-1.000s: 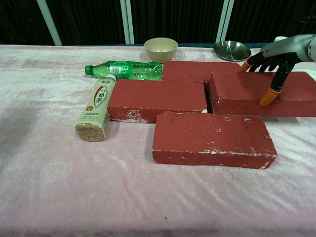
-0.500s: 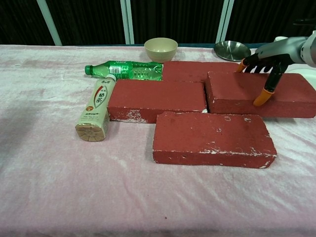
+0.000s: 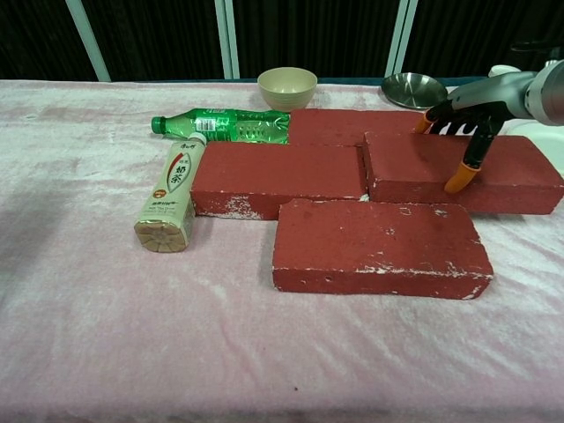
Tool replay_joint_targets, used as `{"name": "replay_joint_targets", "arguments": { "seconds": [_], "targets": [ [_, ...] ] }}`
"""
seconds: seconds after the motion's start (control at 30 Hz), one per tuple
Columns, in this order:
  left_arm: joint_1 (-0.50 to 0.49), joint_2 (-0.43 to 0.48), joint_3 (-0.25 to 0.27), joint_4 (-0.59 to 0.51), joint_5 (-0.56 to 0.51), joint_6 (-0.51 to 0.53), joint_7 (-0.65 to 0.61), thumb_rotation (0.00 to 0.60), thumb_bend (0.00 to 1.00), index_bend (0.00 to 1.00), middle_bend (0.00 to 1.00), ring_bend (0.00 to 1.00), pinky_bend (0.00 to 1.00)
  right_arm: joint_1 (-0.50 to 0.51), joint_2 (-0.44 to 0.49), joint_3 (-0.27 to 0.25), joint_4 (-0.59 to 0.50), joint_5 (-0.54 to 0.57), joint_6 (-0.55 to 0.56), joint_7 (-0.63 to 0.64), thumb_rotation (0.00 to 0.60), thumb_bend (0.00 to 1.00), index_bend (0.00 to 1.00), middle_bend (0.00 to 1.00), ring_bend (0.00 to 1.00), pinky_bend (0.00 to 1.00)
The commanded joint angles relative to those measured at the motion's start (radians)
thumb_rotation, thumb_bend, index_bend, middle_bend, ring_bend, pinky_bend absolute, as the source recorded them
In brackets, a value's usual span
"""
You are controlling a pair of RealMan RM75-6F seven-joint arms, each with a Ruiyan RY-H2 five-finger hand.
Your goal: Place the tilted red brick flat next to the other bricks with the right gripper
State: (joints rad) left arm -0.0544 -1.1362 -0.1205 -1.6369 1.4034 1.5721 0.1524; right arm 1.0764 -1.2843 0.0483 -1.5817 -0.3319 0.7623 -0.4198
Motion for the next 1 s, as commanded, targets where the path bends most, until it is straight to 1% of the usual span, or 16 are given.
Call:
{"name": "replay_joint_targets", "arguments": {
  "seconds": [0.03, 0.1, 0.17, 0.33, 0.43, 0.73, 0.83, 0.9, 1.0],
  "targets": [
    [0.0, 0.0, 0.0, -0.001, -0.001, -0.001, 0.001, 0.6, 0.74, 0.21, 0.05, 0.0, 0.0, -0.001, -0.004, 0.001, 0.004, -0.002, 0.0, 0.001, 0.6, 0.09, 0.22, 0.29, 0.15, 0.08],
    [0.0, 0.0, -0.001, -0.001, -0.002, -0.001, 0.0, 0.6, 0.74, 0.21, 0.05, 0.0, 0.0, -0.001, -0.008, 0.0, 0.005, -0.003, 0.0, 0.0, 0.6, 0.09, 0.21, 0.28, 0.15, 0.08],
    [-0.001, 0.0, -0.001, -0.001, -0.002, -0.002, 0.0, 0.6, 0.74, 0.21, 0.05, 0.0, 0.0, 0.0, -0.011, 0.0, 0.006, -0.002, -0.004, -0.001, 0.6, 0.09, 0.18, 0.25, 0.14, 0.08],
    [0.0, 0.001, -0.001, -0.001, -0.003, 0.0, -0.001, 0.6, 0.74, 0.21, 0.05, 0.0, 0.0, 0.002, -0.01, -0.002, 0.012, 0.0, -0.027, 0.003, 0.6, 0.03, 0.02, 0.08, 0.02, 0.08],
    [0.0, 0.001, -0.001, -0.001, -0.003, 0.0, 0.0, 0.6, 0.74, 0.21, 0.05, 0.0, 0.0, 0.004, -0.007, -0.004, 0.013, 0.002, -0.038, 0.004, 0.6, 0.01, 0.0, 0.01, 0.0, 0.08],
    [0.0, 0.0, -0.001, -0.001, -0.004, 0.001, 0.005, 0.6, 0.74, 0.21, 0.05, 0.0, 0.0, 0.01, -0.001, -0.013, 0.004, 0.012, -0.037, 0.002, 0.6, 0.0, 0.0, 0.0, 0.0, 0.08],
    [0.0, -0.001, -0.001, 0.0, -0.003, 0.002, 0.006, 0.6, 0.74, 0.21, 0.05, 0.0, 0.0, 0.006, 0.01, -0.006, -0.012, 0.001, -0.03, 0.013, 0.6, 0.0, 0.0, 0.0, 0.0, 0.08],
    [0.0, -0.001, -0.002, 0.001, -0.002, 0.004, 0.005, 0.6, 0.74, 0.21, 0.05, 0.0, 0.0, -0.003, 0.027, 0.005, -0.035, -0.026, -0.008, 0.025, 0.6, 0.0, 0.0, 0.0, 0.0, 0.08],
    [0.001, -0.002, -0.002, 0.002, 0.001, 0.008, 0.004, 0.6, 0.74, 0.21, 0.05, 0.0, 0.0, -0.05, 0.075, 0.007, -0.112, -0.141, 0.097, 0.036, 0.6, 0.0, 0.0, 0.0, 0.0, 0.08]
  ]
}}
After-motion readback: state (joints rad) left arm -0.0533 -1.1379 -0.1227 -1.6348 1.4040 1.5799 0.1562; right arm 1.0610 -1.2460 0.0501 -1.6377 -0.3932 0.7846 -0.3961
